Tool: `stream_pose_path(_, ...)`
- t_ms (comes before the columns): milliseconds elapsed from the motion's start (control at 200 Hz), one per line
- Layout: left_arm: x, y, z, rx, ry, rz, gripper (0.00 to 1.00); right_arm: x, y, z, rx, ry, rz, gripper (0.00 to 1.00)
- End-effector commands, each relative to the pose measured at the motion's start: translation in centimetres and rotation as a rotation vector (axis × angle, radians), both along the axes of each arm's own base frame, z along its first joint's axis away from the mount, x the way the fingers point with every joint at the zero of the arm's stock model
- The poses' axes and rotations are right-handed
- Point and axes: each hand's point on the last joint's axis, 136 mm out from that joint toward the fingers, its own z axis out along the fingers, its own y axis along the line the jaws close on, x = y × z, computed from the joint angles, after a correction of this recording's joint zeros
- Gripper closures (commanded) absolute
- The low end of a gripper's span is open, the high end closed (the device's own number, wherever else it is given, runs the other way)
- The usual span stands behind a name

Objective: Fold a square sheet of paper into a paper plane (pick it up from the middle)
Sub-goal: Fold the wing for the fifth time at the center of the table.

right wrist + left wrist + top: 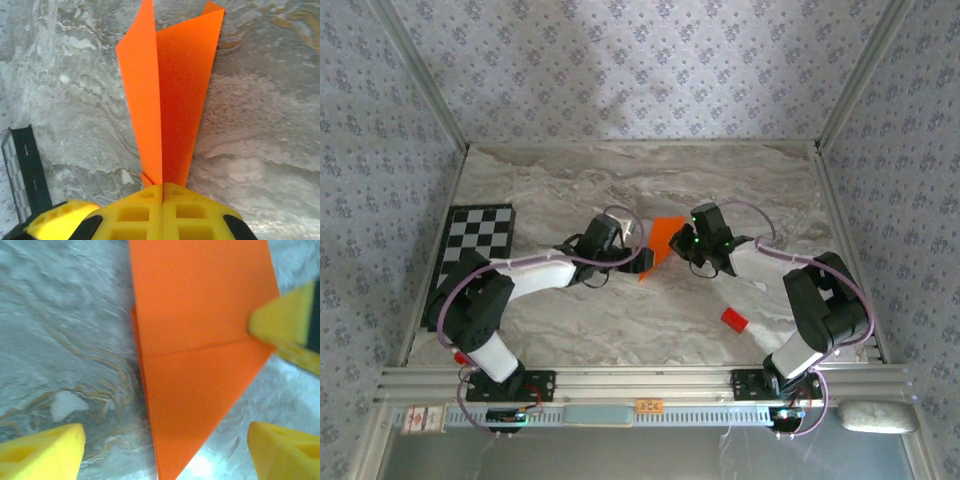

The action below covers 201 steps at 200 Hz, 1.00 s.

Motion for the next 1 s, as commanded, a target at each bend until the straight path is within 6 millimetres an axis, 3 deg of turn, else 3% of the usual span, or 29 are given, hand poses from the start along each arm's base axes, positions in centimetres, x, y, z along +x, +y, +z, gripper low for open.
stream_pose_path(0, 0.6, -1.0, 2.2, 0.020, -0.212, -0.110, 0.13, -1.3, -1.4, -1.3, -0.048, 0.078, -0.068, 1.00)
stream_pose_path(300, -0.8, -3.1, 0.7, 0.127, -0.346, -0.294, 0.04, -1.8, -1.8, -2.5, -0.022, 0.174, -0.134, 1.00)
stream_pose_path(610, -1.2, -5.3, -0.1, 0.163, -0.412, -0.443, 0.31, -1.4, -1.8, -2.2, 0.020, 0.186, -0.142, 1.00)
stream_pose_path(999, -2.1, -6.4, -1.5, 0.149, -0.452, -0.560, 0.44, -1.5, -1.3, -2.4, 0.069, 0.227, -0.134, 1.00)
